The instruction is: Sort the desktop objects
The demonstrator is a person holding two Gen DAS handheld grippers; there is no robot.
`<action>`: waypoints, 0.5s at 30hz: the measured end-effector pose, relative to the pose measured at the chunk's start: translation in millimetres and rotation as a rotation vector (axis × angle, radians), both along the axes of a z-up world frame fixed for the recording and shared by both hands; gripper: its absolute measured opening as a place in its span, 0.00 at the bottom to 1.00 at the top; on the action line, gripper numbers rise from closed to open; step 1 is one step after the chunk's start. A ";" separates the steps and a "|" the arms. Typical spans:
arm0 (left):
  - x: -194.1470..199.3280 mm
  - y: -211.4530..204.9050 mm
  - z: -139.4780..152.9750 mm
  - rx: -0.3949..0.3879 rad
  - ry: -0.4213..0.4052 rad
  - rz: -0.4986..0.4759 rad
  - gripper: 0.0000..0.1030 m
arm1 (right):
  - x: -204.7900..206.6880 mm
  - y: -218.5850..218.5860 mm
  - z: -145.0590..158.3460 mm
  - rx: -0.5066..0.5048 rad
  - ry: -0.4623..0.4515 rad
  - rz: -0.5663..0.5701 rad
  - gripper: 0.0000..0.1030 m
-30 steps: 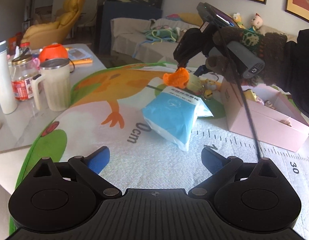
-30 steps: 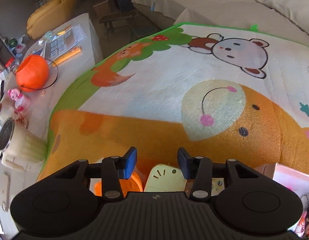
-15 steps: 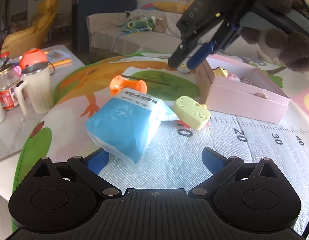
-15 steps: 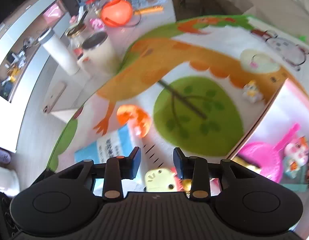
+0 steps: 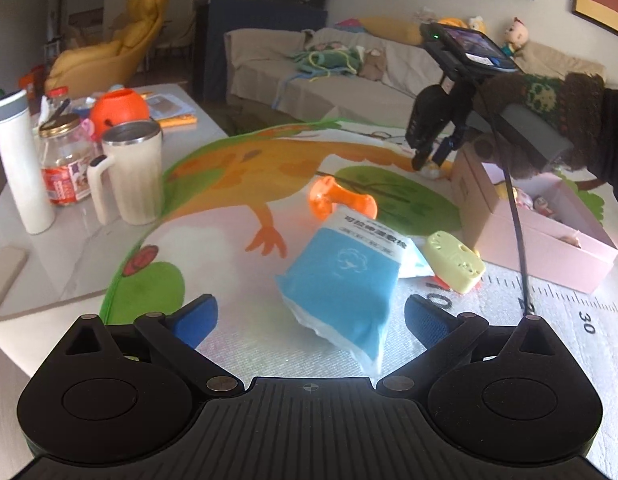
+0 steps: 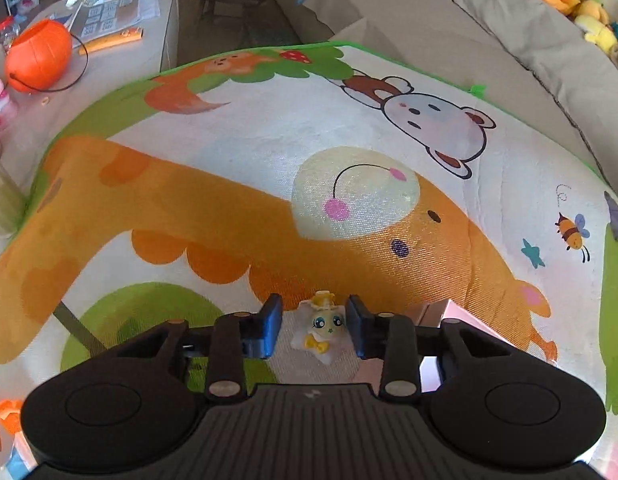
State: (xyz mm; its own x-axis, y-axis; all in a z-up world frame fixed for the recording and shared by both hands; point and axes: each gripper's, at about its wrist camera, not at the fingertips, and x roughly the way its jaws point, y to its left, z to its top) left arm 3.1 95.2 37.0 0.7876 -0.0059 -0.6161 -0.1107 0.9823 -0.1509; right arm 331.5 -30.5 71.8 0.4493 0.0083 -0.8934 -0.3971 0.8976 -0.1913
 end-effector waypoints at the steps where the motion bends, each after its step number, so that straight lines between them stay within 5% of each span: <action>1: 0.2 2.0 0.6 -0.009 0.001 0.004 0.99 | -5.8 1.3 1.6 0.014 -0.001 0.012 0.23; 8: -11.8 -15.9 9.6 0.034 -0.024 -0.047 0.99 | -98.3 -1.6 31.7 0.210 0.070 0.208 0.23; 15: -26.1 -45.6 15.2 0.046 -0.013 -0.099 0.99 | -209.2 -50.3 35.9 0.319 0.120 0.301 0.23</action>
